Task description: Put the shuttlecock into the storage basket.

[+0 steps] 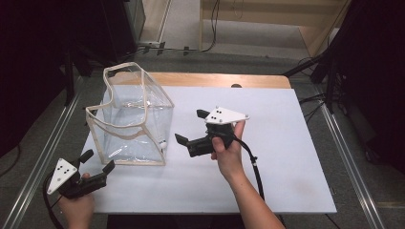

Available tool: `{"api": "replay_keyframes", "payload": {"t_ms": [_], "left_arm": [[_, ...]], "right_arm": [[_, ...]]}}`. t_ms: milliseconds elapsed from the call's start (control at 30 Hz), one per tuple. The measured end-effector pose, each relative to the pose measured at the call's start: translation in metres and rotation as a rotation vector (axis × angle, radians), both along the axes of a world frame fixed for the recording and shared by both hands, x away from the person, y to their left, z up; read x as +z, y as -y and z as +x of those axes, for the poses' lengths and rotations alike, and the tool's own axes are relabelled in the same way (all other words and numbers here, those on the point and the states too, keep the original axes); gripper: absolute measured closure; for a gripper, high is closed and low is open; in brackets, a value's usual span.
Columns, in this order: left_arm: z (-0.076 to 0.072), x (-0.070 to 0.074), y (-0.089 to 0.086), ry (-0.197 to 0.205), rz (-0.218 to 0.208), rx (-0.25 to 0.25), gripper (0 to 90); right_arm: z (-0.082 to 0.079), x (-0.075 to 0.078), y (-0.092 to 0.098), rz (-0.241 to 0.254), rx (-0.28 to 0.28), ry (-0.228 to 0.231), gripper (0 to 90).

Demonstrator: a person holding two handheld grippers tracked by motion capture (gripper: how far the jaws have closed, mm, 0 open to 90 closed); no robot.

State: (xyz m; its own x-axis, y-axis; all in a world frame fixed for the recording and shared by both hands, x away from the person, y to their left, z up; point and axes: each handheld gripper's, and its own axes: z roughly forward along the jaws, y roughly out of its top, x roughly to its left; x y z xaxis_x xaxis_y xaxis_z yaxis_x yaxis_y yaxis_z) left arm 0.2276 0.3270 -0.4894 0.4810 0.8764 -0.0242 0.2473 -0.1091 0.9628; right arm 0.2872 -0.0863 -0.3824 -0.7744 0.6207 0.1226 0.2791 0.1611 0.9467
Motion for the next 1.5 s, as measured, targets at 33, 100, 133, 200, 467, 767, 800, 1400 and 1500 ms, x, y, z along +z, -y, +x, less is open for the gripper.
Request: {"api": "replay_keyframes", "payload": {"t_ms": [33,100,133,200,467,767,800,1400,1500], "left_arm": [[0.000,0.000,0.000,-0.001,0.001,0.001,13.8],[0.000,0.000,0.000,0.000,0.001,0.001,13.8],[0.000,0.000,0.000,0.000,0.002,0.001,13.8],[0.000,0.000,0.000,0.000,0.000,0.000,13.8],[0.000,0.000,0.000,0.001,0.000,0.000,13.8],[0.000,0.000,0.001,0.000,0.001,-0.001,13.8],[0.000,0.000,0.001,0.000,0.000,-0.001,13.8],[0.000,0.000,0.001,0.000,0.002,-0.001,13.8],[0.000,0.000,0.001,0.001,0.002,-0.001,13.8]], "right_arm": [[0.000,-0.001,0.001,0.000,-0.003,0.001,0.0],[-0.001,-0.004,0.004,-0.007,-0.015,0.004,0.0],[-0.001,-0.005,0.006,-0.009,-0.017,0.003,0.0],[-0.002,-0.008,0.009,-0.005,-0.022,-0.003,0.0],[-0.006,-0.017,0.024,-0.001,-0.047,-0.009,0.0],[-0.010,-0.025,0.042,0.001,-0.088,-0.017,0.0],[-0.011,-0.027,0.044,0.001,-0.090,-0.014,0.0],[-0.021,-0.050,0.081,-0.017,-0.172,-0.036,0.0],[-0.023,-0.054,0.087,-0.023,-0.182,-0.039,0.0]]}}
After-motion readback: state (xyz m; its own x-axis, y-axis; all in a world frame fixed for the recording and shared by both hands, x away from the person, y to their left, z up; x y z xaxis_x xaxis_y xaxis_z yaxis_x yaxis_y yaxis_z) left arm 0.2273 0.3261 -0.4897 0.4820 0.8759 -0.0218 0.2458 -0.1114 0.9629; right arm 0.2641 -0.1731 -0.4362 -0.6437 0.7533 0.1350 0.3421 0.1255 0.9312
